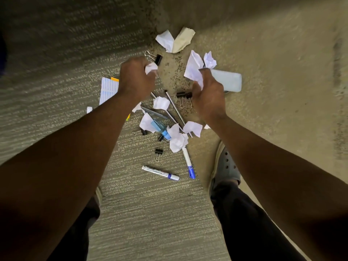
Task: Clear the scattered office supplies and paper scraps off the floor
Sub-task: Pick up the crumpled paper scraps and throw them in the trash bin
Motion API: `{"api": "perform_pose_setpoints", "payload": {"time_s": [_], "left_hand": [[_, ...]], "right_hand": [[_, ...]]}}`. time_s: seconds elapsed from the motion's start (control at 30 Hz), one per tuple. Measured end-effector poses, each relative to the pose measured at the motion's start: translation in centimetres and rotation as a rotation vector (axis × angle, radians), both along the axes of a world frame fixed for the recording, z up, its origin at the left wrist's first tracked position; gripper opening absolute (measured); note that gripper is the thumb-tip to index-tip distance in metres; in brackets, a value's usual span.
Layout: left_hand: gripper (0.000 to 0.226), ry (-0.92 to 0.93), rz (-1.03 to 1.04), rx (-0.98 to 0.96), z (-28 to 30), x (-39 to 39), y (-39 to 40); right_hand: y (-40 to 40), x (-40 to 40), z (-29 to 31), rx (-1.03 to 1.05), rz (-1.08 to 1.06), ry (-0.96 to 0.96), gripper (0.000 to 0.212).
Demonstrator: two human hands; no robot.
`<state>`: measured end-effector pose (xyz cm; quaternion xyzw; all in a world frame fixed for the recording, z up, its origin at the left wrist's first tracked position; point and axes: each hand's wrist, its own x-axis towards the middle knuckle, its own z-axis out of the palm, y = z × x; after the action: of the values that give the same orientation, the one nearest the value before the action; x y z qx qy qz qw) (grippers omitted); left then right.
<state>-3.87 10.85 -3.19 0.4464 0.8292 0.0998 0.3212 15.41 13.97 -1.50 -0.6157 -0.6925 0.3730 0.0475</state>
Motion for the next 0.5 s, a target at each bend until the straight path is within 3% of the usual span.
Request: {"api": "perform_pose_setpoints", "payload": {"time_s": [0.1,0.27,0.43,0.5], "left_hand": [[0.027,-0.019,-0.065,0.034,0.4,0.1,1.4],[0.060,0.030,-0.258,-0.004,0.0,1.5,5.0],[0.039,0.215,-0.361,-0.083,-0.9,2.3,7.6],[0.032,0.247,-0.382,-0.088,-1.0,2.5,7.7]], "right_hand": [[1.8,0.1,0.3,0.015,-0.014,-0.069,0.037],[5.8,-0.2,-1.5,0.128,0.246,-0.421,0.039],[7.0,-0.9,-2.8,0.087,0.426,-0.527,0.069],[7.0,-0.6,-3.3,0.103,0.483,-0.569,0.067]]}}
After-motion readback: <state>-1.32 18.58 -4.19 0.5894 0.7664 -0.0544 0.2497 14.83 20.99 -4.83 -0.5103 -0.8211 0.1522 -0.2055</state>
